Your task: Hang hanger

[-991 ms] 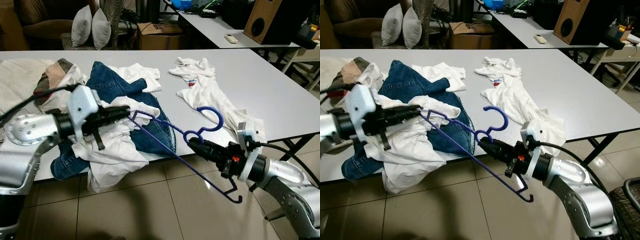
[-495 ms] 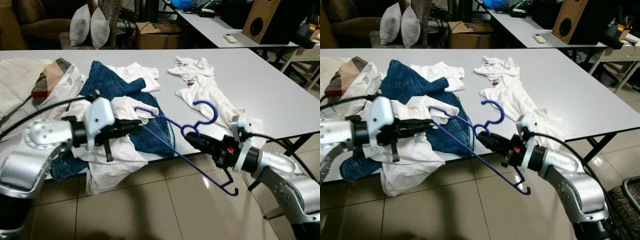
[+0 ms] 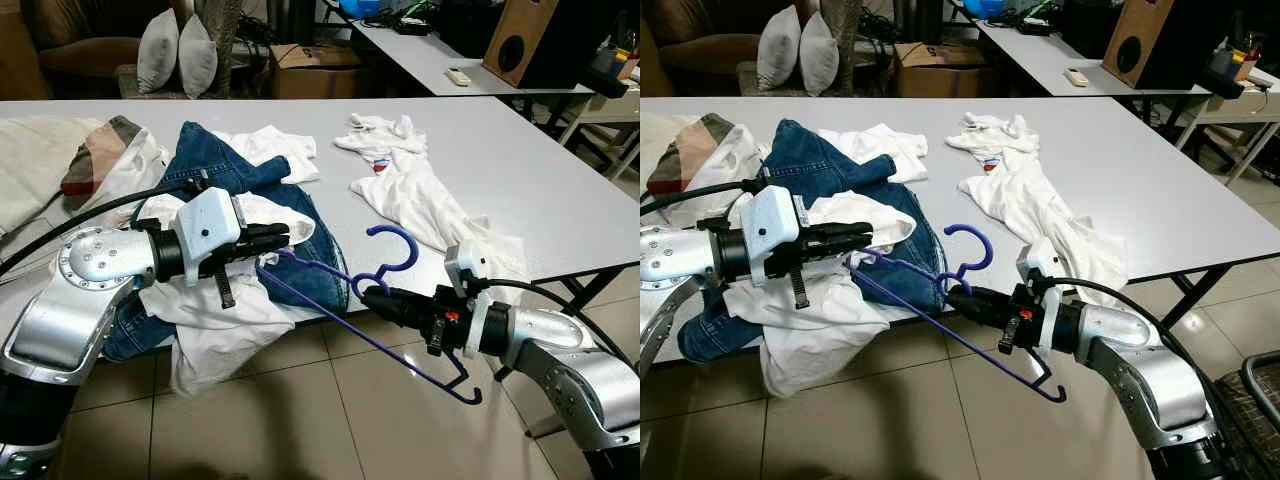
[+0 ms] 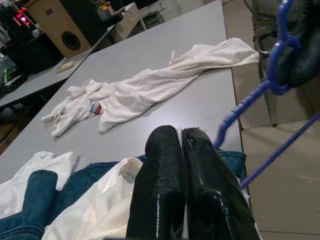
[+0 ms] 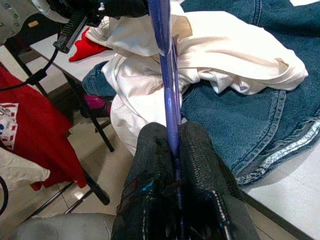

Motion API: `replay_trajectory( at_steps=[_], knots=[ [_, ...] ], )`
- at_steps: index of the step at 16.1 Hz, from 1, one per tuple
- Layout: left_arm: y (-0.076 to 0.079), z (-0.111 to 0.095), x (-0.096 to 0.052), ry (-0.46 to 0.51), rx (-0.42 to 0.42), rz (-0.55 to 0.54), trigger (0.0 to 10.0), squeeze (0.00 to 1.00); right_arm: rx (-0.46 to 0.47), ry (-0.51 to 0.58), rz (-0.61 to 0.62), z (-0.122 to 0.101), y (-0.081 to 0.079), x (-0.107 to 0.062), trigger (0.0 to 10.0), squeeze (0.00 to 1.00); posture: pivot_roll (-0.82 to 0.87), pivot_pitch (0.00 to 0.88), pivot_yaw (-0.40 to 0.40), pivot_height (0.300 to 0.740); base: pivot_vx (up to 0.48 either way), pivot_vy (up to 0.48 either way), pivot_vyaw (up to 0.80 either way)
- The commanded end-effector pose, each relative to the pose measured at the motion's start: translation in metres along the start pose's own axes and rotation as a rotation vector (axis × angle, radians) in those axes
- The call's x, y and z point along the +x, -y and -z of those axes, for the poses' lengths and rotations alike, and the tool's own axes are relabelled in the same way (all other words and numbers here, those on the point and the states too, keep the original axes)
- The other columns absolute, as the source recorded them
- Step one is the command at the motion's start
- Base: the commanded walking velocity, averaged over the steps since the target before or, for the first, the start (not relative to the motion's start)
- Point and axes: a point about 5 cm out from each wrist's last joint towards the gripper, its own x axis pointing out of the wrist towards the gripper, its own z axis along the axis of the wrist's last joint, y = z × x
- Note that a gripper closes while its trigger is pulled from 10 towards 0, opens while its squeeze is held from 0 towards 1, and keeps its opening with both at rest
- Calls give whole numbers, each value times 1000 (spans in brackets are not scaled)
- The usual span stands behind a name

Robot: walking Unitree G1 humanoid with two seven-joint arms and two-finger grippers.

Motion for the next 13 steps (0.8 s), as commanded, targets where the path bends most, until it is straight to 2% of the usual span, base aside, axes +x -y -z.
replay_trajectory(
  at_steps=[1,3,7,10,12,13],
  knots=[
    [1,-5,-2,9,11,21,0,0,-2,24,21,-3,2,-2,10000,0,-24,0,-88,740,0,0,0],
    [12,-3,1,-10,-19,102,0,0,34,111,15,-11,1,-1,10000,0,-23,0,-84,740,0,0,0],
    [18,-9,9,27,-18,159,0,0,110,154,-11,-7,-3,2,10000,0,-26,0,-73,740,0,0,0],
    [21,-9,9,11,-39,199,0,0,209,186,151,0,15,5,10000,0,-32,0,-64,740,0,0,0],
    [18,-11,3,24,-39,171,0,0,356,204,256,10,28,11,10000,0,-39,0,-56,740,0,0,0],
    [8,-11,-6,19,-19,108,0,0,448,224,304,16,34,17,10000,0,-41,0,-56,740,0,0,0]
  ],
)
